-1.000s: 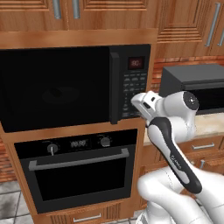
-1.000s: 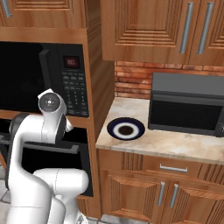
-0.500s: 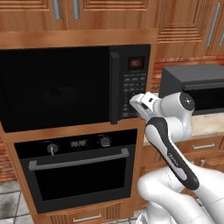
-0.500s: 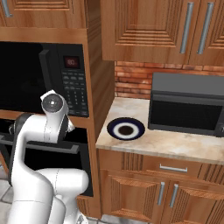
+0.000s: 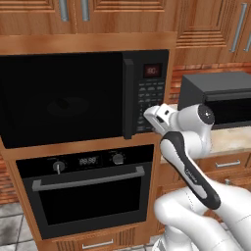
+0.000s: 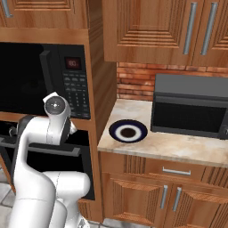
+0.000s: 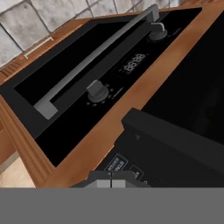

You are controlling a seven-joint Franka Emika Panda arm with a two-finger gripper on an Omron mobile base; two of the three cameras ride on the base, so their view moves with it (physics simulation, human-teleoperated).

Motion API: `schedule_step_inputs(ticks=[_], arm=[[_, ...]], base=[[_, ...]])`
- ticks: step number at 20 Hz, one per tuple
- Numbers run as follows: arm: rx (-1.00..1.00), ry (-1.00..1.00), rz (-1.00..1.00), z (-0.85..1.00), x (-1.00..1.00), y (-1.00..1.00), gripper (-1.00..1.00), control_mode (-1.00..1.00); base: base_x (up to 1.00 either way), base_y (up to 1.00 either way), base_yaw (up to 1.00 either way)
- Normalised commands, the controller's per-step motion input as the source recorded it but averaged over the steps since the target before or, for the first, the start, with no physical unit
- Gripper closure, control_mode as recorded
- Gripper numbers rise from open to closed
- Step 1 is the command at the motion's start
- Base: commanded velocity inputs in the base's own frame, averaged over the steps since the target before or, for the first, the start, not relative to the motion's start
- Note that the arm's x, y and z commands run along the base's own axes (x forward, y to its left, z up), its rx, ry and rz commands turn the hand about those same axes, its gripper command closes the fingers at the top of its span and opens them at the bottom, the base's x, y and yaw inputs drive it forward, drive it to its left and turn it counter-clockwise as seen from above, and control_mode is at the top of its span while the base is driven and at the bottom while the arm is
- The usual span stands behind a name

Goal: Pick the sweet potato from the counter and place it in the microwave. Then turn on the microwave.

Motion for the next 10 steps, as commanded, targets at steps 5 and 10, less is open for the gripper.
schedule_step_inputs(ticks=[5, 10], arm=[[0.0, 0.0, 0.0, -0.08, 0.13, 0.02, 1.0, -1.0], [0.0, 0.0, 0.0, -0.04, 0.11, 0.01, 1.0, -1.0]], base=[[0.0, 0.0, 0.0], [0.0, 0.0, 0.0]])
